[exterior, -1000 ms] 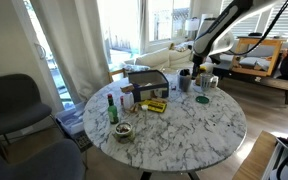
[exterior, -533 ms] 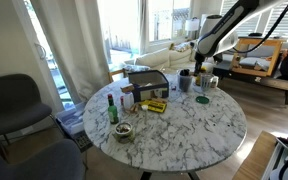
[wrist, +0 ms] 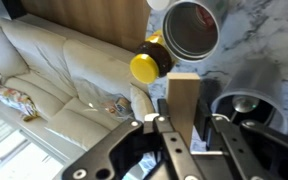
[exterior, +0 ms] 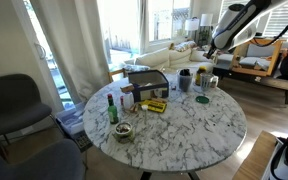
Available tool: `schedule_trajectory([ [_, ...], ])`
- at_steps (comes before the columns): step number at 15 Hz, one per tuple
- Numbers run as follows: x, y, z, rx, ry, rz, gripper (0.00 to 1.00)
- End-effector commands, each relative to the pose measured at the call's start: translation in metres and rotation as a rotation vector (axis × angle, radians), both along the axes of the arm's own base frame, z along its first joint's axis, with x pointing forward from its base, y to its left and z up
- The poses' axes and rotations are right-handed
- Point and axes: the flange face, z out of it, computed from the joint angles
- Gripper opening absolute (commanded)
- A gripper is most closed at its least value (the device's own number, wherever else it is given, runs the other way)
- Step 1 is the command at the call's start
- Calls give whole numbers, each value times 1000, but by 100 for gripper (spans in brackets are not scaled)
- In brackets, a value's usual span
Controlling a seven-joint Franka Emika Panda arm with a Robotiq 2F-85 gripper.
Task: Pick up the rightmost block and put it in the silver cup
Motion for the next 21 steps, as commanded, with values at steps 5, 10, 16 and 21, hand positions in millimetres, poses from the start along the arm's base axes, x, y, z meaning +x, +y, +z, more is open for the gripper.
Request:
schedule_trajectory([
  [5, 18, -12, -55, 241, -170, -245, 7],
  [10, 34, 6, -62, 323, -196, -246, 29],
  [16, 15, -28, -69, 278, -240, -406, 7],
  [21, 22, -32, -79, 276, -315, -445, 7],
])
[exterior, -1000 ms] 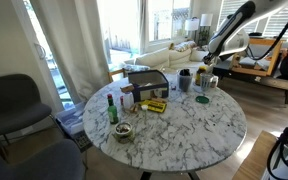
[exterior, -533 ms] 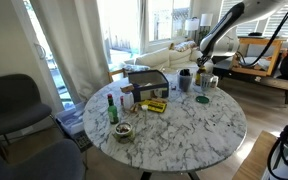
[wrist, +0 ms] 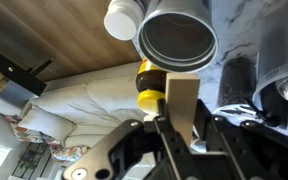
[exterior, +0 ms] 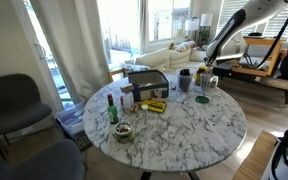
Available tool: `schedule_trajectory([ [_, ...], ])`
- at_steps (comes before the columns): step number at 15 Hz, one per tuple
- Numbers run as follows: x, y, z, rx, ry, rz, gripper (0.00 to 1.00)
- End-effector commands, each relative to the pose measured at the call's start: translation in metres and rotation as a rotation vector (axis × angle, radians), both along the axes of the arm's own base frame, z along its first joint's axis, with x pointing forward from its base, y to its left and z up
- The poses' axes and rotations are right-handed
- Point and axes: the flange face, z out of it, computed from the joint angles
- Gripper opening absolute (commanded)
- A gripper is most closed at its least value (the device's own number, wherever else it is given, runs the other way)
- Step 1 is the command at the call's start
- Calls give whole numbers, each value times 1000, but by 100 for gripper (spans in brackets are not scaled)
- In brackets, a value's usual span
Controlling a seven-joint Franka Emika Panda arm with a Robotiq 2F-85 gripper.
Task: Pick up the rightmost block and put it in the silver cup
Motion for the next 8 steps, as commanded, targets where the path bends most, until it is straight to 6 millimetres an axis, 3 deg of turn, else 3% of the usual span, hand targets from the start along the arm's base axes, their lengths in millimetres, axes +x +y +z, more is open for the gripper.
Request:
schedule_trajectory([
  [1, 14, 3, -13, -19, -40, -12, 7],
  [8, 19, -10, -31, -26, -22, -78, 7],
])
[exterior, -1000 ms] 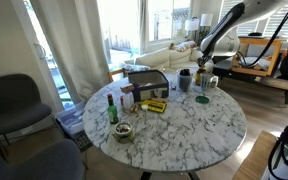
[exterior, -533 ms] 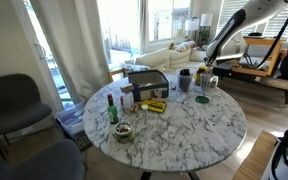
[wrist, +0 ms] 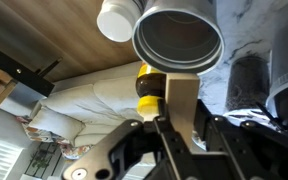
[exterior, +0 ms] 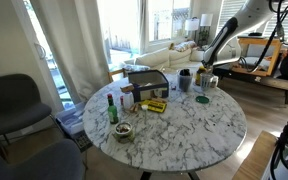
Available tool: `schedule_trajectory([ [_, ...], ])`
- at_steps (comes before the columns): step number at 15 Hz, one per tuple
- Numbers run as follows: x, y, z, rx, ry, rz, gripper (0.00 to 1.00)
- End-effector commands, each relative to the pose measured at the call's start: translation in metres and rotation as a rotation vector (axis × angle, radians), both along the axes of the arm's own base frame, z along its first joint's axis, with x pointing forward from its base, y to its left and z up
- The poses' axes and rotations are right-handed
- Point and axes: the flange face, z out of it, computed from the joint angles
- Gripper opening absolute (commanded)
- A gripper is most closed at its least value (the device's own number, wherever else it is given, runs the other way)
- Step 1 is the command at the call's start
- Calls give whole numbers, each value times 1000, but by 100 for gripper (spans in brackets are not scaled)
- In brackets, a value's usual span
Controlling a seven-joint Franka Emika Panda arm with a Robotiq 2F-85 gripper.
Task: Pick up the rightmost block and put it in the silver cup
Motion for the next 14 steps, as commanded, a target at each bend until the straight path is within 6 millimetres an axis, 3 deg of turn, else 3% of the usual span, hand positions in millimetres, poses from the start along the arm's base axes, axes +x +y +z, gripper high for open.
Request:
schedule_trajectory([
  [1, 5, -9, -11, -14, 0, -42, 7],
  [2, 5, -9, -13, -12, 5, -46, 18],
  [3, 6, -9, -14, -11, 7, -47, 54],
  [5, 8, -8, -16, -11, 7, -51, 61],
  [9, 8, -2, -12, -17, -3, -39, 93],
  [11, 9, 29, 7, -21, -18, 95, 100],
  [13, 12, 67, 23, -28, -34, 212, 100],
  [14, 25, 38, 5, -21, -25, 120, 100],
])
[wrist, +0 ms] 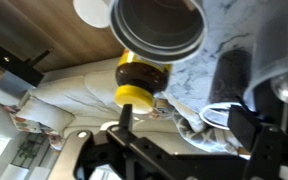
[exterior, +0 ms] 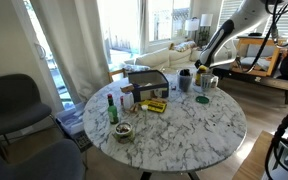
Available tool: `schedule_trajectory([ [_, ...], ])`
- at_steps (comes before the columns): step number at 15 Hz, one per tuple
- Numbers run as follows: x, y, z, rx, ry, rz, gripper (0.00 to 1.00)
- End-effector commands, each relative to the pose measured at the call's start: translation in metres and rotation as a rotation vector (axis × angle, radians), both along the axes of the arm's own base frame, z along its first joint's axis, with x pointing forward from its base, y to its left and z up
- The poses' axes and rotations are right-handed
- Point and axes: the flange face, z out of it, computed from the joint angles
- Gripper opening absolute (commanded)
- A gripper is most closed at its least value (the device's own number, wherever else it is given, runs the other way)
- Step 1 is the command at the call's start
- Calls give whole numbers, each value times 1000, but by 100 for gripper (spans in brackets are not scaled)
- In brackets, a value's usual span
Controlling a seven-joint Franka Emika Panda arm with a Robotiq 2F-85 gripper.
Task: Pick up the rightmost block and put it in the silver cup
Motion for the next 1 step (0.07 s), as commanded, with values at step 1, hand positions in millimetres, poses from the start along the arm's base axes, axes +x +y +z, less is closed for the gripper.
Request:
schedule_trajectory([
  [1, 3, 10, 7, 7, -11, 17, 100],
])
